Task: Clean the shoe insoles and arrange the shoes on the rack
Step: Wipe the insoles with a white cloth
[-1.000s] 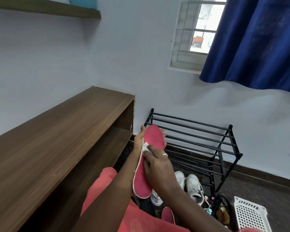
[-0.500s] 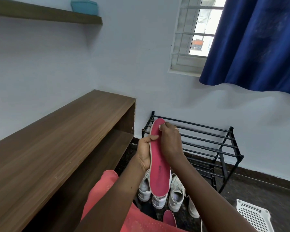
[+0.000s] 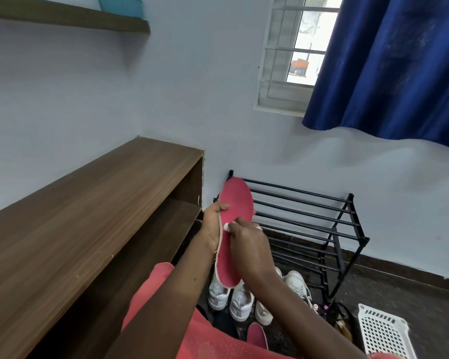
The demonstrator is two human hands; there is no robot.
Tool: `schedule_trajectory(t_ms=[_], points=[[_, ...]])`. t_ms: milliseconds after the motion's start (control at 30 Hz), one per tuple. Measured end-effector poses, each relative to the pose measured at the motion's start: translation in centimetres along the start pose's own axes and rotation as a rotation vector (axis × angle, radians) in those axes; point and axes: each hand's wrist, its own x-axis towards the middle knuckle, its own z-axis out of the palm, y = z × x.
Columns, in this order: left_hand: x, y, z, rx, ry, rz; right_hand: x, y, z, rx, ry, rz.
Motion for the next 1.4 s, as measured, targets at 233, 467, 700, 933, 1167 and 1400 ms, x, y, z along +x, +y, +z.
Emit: schedule_trajectory(t_ms=[233, 467, 700, 933, 1167, 1400], points=[[-1.0, -1.1, -0.2, -0.065, -0.13, 0.039, 5.4, 3.4, 0.0, -0.016, 0.154, 0.105], [-0.7, -0.7, -0.6, -0.117, -0.029, -0.007, 2.5, 0.2, 1.0, 0.056, 0.08, -0.101], [2.3, -1.4, -4.9, -0.015, 0.002, -0.02, -3.4, -2.6, 0.6, 0.055, 0.135, -0.264], [0.0, -1.4, -1.1, -0.033, -0.049, -0.076, 1.7, 0.2, 0.8, 0.036, 0.068, -0.045], [-0.5, -3.5, -0.4, -0.154, -0.174, -0.058, 4.7, 3.3, 0.8, 0.008, 0.082, 0.135], [2.1, -3.6, -2.4, -0.168, -0.063, -0.115, -0.5, 0.6, 0.9, -0.004, 0.009, 0.03]])
